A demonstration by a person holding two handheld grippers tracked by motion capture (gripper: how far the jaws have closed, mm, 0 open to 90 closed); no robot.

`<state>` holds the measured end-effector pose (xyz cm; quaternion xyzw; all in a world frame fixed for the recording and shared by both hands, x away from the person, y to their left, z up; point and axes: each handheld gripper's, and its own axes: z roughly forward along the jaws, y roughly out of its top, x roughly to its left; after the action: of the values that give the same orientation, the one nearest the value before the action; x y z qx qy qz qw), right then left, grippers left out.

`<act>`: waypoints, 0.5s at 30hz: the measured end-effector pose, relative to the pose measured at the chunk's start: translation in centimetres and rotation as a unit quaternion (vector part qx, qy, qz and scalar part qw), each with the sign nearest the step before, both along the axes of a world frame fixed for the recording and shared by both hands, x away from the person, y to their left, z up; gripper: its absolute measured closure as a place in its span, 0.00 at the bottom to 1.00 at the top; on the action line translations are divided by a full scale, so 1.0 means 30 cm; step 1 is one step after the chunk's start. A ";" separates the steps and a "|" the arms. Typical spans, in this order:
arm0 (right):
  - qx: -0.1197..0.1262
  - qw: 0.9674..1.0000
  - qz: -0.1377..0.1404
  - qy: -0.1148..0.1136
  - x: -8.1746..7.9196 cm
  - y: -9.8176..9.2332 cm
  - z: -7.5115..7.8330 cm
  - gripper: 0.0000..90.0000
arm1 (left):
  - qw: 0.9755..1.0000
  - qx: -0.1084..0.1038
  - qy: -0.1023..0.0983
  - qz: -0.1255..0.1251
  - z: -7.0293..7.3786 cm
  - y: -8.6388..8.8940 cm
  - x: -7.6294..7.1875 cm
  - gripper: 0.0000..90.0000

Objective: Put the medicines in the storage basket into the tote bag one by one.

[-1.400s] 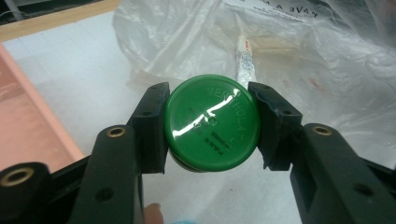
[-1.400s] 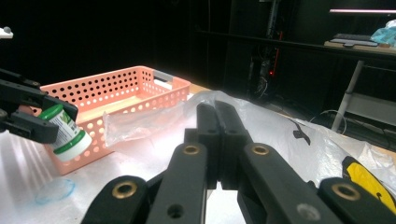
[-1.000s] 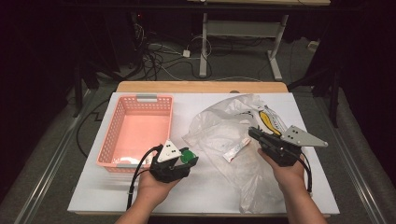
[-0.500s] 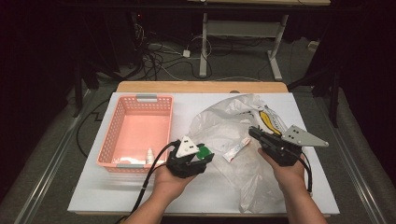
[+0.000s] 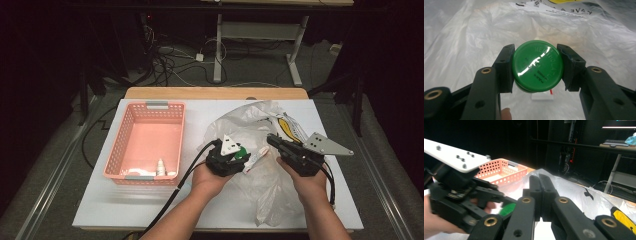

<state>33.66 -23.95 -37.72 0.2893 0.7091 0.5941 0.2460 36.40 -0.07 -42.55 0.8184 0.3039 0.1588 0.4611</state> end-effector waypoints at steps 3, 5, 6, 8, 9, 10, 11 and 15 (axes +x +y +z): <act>0.003 1.000 -0.001 -0.002 0.002 -0.002 0.002 1.00 | 1.000 -0.004 0.004 0.008 -0.015 -0.025 0.034 0.56; 0.003 1.000 0.000 -0.001 0.005 -0.005 0.002 1.00 | 1.000 -0.003 0.002 0.016 -0.027 -0.042 0.052 0.56; 0.001 1.000 -0.001 0.000 0.006 -0.005 0.001 1.00 | 1.000 -0.004 0.003 0.017 -0.032 -0.049 0.062 0.56; 0.002 1.000 -0.002 0.000 0.009 -0.007 0.000 1.00 | 1.000 -0.006 0.002 0.022 -0.042 -0.063 0.078 0.56; 0.005 1.000 -0.003 0.002 0.010 -0.007 -0.001 1.00 | 1.000 -0.006 0.004 0.023 -0.047 -0.071 0.085 0.56; 0.003 1.000 -0.004 0.002 0.012 -0.009 -0.003 1.00 | 1.000 -0.004 0.002 0.023 -0.052 -0.078 0.092 0.56; 0.005 1.000 -0.004 0.004 0.014 -0.010 -0.005 1.00 | 1.000 -0.001 0.001 0.026 -0.057 -0.085 0.098 0.56; 0.007 1.000 -0.004 0.010 0.022 -0.011 -0.013 1.00 | 0.999 0.005 -0.001 0.034 -0.081 -0.104 0.118 0.56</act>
<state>34.31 -24.30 -38.12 0.2997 0.7061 0.5951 0.2397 39.95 -3.19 -44.98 0.8097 0.3305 0.1769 0.4514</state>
